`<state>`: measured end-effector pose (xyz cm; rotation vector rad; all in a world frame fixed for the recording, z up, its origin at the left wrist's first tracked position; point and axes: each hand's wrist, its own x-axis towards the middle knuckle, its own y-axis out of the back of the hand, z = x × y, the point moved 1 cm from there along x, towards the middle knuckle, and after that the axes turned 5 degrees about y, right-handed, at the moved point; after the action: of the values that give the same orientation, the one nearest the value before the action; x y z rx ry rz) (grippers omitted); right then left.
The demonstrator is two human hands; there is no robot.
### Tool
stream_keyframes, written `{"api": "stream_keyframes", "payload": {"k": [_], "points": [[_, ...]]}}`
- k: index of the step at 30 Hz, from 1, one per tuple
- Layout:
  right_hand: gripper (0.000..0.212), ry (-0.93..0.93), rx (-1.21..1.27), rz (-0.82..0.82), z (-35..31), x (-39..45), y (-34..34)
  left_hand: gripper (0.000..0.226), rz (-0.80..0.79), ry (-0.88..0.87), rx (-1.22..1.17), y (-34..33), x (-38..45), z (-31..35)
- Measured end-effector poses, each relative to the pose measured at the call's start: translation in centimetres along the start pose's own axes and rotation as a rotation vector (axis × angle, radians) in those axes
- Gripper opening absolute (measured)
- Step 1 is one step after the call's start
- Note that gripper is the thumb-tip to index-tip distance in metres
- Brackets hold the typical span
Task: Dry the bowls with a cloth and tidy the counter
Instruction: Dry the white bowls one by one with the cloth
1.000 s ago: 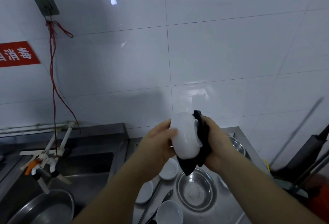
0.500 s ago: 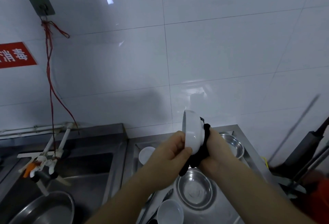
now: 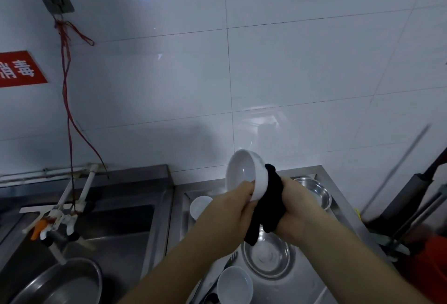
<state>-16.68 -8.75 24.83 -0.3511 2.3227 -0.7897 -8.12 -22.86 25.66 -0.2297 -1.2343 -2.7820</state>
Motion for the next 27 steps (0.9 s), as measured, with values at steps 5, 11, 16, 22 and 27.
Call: {"api": "stream_keyframes", "payload": {"k": [5,11,16,22,27], "points": [[0.045,0.152,-0.065,0.104,0.8,0.3,-0.1,0.011,-0.081,-0.098,0.135,0.4,-0.7,-1.6],[0.047,0.245,-0.204,0.153,3.8,-0.1,0.3,0.032,-0.208,-0.193,0.280,-0.2,-1.0,-3.3],[0.039,0.264,-0.261,0.257,6.2,0.2,1.3,0.033,-0.198,-0.287,0.297,-1.1,-1.6,-5.5],[0.037,0.263,-0.178,0.359,8.2,0.6,3.4,0.041,0.063,0.131,-0.035,-2.5,-1.3,-9.3],[0.043,0.187,-0.145,0.419,8.4,0.4,7.2,0.026,-0.166,0.588,-0.603,-5.7,-0.4,-11.2]]}}
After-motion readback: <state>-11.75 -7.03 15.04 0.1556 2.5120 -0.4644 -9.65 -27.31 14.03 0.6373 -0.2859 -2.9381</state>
